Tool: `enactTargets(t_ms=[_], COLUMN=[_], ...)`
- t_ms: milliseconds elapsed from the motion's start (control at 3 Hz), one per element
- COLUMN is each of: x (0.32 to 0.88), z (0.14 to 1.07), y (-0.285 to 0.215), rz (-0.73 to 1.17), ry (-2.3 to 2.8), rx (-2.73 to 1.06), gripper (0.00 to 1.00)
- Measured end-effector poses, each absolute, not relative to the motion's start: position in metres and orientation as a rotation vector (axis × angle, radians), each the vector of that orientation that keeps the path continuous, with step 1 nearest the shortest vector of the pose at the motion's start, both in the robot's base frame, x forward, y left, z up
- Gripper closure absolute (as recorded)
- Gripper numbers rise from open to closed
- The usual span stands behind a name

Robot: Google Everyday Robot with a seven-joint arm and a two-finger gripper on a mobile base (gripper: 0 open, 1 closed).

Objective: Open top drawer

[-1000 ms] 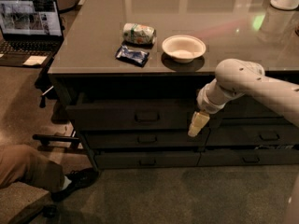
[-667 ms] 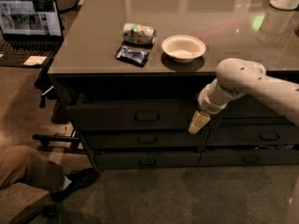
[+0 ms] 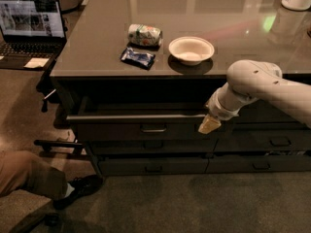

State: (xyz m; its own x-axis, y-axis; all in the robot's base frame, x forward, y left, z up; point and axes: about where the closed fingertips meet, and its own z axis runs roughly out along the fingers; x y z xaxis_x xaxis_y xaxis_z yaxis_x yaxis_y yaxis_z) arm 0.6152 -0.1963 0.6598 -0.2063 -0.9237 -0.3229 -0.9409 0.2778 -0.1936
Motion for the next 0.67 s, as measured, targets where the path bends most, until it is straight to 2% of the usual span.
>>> enactTargets(t_ms=[333, 667], x=[0.6099, 0.6019], z=[0.6633, 0.6615], y=[-0.1936, -0.1906], rz=[0.056, 0.061], ry=[2.182, 2.182], rx=[-1.709, -1.751], gripper=[0.37, 0.21])
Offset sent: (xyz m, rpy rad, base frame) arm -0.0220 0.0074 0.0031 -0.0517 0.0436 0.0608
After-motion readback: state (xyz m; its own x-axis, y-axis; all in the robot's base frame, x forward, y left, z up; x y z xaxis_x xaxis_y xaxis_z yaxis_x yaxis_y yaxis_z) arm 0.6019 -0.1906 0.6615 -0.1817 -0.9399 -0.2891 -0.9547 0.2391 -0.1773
